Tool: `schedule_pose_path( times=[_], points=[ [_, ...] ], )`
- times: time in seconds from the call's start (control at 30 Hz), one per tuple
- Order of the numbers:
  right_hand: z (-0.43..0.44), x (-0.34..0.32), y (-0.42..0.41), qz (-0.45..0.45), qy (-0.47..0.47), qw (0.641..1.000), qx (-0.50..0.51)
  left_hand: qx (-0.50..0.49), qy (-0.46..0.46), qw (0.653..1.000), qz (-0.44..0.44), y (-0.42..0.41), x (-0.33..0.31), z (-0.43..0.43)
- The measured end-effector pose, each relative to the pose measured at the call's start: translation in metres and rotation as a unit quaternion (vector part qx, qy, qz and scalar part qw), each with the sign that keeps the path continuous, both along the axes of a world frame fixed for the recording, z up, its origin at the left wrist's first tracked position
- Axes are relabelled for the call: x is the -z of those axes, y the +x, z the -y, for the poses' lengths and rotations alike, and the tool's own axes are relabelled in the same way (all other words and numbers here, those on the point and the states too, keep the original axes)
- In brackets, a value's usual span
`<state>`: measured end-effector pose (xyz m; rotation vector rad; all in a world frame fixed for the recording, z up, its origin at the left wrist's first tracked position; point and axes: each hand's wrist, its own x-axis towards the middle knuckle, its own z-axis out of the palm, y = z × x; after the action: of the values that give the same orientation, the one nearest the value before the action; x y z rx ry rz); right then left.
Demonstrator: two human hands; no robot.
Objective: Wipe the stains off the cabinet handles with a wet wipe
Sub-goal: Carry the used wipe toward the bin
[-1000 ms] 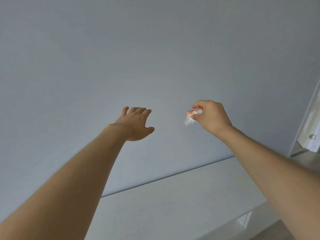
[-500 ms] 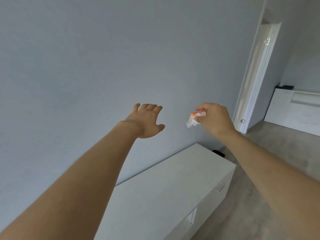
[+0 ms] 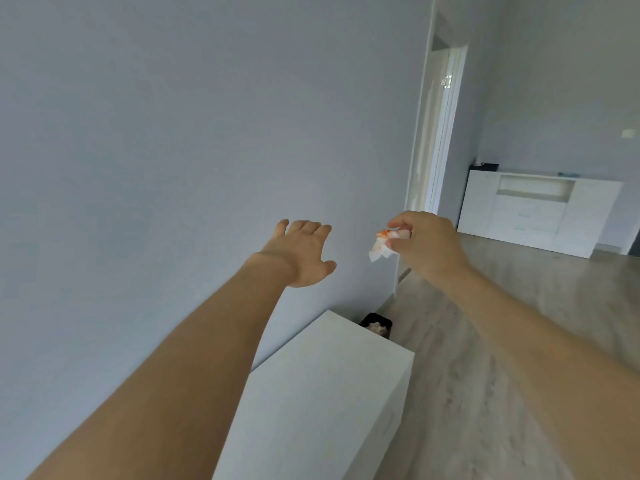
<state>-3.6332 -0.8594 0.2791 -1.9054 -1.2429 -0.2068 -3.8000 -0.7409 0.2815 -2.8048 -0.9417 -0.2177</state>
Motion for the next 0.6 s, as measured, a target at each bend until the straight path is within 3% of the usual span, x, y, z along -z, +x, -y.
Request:
schedule_pose_path(
  times=[0.37, 0.6],
  points=[
    [-0.037, 0.019, 0.289, 0.002, -0.013, 1.0, 0.001, -0.001, -0.037, 0.999, 0.03, 0.28, 0.031, -0.047],
    [-0.102, 0.02, 0.427, -0.015, -0.023, 0.999, -0.027, -0.063, -0.037, 0.997, 0.014, 0.392, 0.032, -0.1]
  ],
)
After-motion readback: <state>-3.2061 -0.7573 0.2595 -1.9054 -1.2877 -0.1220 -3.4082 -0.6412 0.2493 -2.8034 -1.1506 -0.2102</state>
